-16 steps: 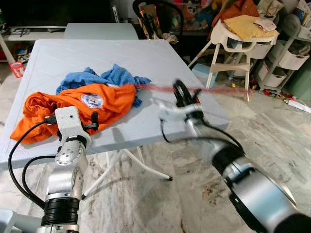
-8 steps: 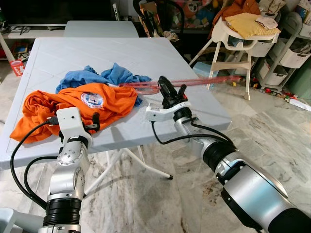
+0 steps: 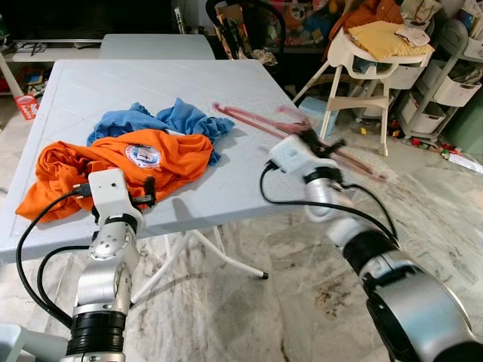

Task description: Hang hanger

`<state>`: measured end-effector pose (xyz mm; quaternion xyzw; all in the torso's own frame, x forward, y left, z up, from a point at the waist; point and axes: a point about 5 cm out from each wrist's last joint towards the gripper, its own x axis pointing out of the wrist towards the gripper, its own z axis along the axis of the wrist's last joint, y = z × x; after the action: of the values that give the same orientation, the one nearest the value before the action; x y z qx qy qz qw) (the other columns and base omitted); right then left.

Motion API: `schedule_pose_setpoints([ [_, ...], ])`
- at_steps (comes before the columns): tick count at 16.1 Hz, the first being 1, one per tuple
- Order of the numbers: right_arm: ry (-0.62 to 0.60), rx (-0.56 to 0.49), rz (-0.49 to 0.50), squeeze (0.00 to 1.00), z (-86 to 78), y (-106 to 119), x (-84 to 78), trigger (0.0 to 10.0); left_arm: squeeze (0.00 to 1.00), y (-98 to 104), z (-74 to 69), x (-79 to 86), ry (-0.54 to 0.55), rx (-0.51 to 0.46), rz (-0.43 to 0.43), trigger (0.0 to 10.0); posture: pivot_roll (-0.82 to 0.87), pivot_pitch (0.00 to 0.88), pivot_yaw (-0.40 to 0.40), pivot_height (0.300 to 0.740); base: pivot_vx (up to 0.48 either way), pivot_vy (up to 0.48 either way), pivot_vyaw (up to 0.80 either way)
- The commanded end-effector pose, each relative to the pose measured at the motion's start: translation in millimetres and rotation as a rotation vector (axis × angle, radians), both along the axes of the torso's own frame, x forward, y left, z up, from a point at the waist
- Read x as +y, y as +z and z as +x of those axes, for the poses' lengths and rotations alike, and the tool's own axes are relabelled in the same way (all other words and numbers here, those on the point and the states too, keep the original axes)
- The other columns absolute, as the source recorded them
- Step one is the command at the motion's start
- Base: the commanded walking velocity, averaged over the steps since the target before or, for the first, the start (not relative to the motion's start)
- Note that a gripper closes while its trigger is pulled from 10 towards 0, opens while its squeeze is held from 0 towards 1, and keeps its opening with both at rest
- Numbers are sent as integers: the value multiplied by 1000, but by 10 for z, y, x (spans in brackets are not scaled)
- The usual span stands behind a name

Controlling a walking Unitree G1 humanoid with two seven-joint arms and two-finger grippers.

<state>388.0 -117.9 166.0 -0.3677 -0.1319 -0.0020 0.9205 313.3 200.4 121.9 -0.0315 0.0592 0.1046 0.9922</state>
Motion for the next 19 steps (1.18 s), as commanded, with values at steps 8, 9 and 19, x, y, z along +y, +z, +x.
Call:
schedule_pose_setpoints([
  [8, 142, 144, 391, 0, -385, -214, -241, 10000, 0, 20, -443, -158, -26, -120, 153, 10000, 33, 7, -83, 740, 0, 0, 0],
  [9, 134, 160, 428, 0, -438, -247, -260, 10000, 0, -21, -489, -175, -20, -107, 150, 10000, 30, 4, -81, 740, 0, 0, 0],
  [19, -21, 311, 706, 0, -787, -534, -501, 10000, 0, -194, -653, -377, -178, -77, 169, 10000, -10, 0, -31, 740, 0, 0, 0],
])
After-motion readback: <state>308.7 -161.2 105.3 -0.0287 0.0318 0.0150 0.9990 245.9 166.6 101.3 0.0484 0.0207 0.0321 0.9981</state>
